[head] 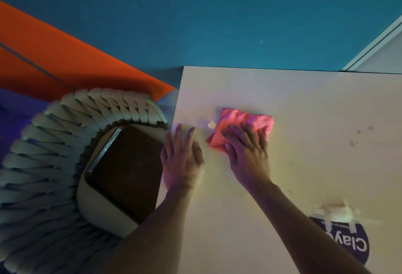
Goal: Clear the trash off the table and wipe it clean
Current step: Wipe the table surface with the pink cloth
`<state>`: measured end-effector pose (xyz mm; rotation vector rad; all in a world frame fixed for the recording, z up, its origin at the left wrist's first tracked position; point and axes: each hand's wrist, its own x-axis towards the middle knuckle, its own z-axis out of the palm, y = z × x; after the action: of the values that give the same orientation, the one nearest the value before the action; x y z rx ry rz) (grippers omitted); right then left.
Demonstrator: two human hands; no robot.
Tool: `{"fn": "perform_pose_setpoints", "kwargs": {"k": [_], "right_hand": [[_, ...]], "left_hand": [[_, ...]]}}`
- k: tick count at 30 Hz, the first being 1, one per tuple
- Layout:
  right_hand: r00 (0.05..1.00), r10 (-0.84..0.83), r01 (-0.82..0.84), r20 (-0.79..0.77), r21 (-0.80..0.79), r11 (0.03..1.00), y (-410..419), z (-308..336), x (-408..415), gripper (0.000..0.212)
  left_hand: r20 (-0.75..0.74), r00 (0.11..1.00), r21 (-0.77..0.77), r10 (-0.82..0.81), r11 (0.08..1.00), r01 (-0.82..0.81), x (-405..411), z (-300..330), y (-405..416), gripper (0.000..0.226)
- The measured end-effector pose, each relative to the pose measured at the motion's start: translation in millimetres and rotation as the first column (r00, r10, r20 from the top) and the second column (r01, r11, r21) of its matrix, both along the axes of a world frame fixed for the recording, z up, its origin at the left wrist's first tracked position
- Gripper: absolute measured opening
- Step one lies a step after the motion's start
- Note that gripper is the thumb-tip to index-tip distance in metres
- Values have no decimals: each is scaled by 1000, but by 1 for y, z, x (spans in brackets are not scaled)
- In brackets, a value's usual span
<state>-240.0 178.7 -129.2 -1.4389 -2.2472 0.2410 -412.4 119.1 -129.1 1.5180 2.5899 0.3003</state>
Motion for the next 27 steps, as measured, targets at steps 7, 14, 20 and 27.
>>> {"fn": "perform_pose_setpoints", "kwargs": {"k": [7, 14, 20, 27], "right_hand": [[996, -90, 90, 3, -7, 996, -94, 4, 44, 34], [974, -220, 224, 59, -86, 971, -122, 5, 55, 35], [971, -214, 227, 107, -136, 964, -118, 5, 78, 45], [951, -273, 300, 144, -226, 927, -64, 9, 109, 51]], "left_hand": [[32, 999, 31, 8, 999, -9, -4, 0, 5, 52], [-57, 995, 67, -82, 994, 86, 4, 0, -5, 50], [-53, 971, 135, -232, 962, 237, 60, -1, -12, 47], [67, 991, 15, -112, 994, 111, 122, 6, 9, 61]]}}
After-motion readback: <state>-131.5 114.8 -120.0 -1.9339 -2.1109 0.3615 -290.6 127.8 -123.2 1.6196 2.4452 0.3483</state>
